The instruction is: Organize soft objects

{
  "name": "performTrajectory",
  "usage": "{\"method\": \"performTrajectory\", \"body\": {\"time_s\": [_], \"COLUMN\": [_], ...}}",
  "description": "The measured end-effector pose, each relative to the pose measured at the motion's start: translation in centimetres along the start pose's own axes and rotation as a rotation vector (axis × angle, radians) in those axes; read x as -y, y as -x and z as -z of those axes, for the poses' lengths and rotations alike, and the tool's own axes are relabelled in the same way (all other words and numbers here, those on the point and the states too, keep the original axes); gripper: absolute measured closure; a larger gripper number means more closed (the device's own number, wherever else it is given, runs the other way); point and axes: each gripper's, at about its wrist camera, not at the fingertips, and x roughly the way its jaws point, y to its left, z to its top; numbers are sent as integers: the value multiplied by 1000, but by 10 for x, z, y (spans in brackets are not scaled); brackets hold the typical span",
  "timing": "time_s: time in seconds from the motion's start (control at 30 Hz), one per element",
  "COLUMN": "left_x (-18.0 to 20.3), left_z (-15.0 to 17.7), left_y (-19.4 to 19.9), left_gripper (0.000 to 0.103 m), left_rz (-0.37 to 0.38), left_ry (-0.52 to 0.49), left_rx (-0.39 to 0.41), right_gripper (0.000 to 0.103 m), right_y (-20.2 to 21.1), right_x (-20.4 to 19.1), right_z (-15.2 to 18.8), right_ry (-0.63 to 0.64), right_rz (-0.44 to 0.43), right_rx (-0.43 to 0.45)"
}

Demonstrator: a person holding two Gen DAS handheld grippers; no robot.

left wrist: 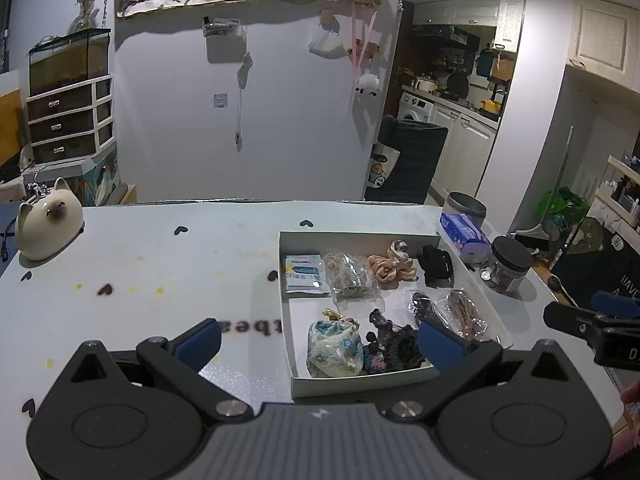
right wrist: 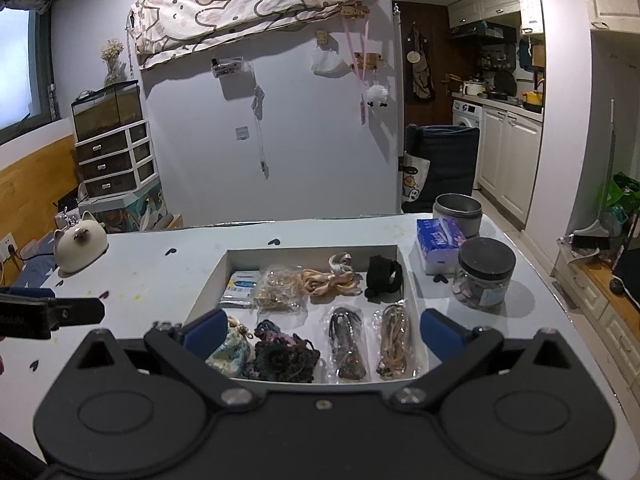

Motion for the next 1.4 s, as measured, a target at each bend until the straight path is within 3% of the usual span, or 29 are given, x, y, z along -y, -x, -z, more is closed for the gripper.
{"method": "performTrajectory", "body": {"time_s": [1.4], "left_x": [-3], "left_z": [0], "left_y": [-3], "left_gripper": [0], "left_rz": [-7], "left_ry": [1], "left_rx": [-5], "right_gripper": [0], "right_y": [-4], "right_x": [-4], "right_z": [-1], "right_ry": [2], "right_rz": [-7], "right_rx": [-7]}}
